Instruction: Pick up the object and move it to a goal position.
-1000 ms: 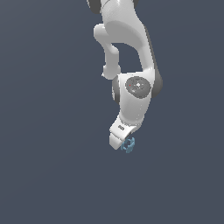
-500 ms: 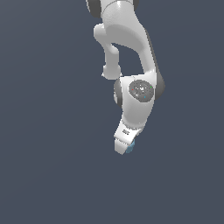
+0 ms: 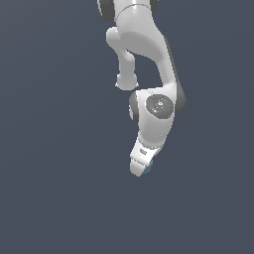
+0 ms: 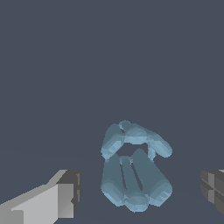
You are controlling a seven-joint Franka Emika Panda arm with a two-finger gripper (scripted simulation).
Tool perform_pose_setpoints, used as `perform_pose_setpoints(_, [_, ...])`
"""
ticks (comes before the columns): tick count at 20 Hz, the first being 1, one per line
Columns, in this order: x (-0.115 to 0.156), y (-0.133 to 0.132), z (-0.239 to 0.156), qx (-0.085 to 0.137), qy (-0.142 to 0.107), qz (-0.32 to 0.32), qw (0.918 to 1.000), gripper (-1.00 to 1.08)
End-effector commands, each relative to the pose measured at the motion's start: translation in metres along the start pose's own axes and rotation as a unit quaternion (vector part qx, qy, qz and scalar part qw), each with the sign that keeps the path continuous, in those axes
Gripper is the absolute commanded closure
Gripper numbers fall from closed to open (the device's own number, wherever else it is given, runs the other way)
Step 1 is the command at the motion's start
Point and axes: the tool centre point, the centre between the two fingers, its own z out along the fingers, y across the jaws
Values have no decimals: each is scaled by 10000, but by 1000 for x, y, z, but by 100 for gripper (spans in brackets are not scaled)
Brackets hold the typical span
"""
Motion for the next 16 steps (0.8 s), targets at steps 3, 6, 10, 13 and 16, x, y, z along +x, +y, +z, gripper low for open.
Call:
perform_pose_setpoints(3, [-1,-1,25,7,-4,-14,10000,-92])
perform_pose_setpoints(6, [-1,-2,37,7,-3,-21,10000,-92])
perform_pose_setpoints(10, [0,-1,42,7,-3,-21,10000,-92])
perform_pose_setpoints(13, [0,0,41,7,-3,-21,10000,108])
perform_pose_setpoints(16, [0,0,41,7,-3,-21,10000,108])
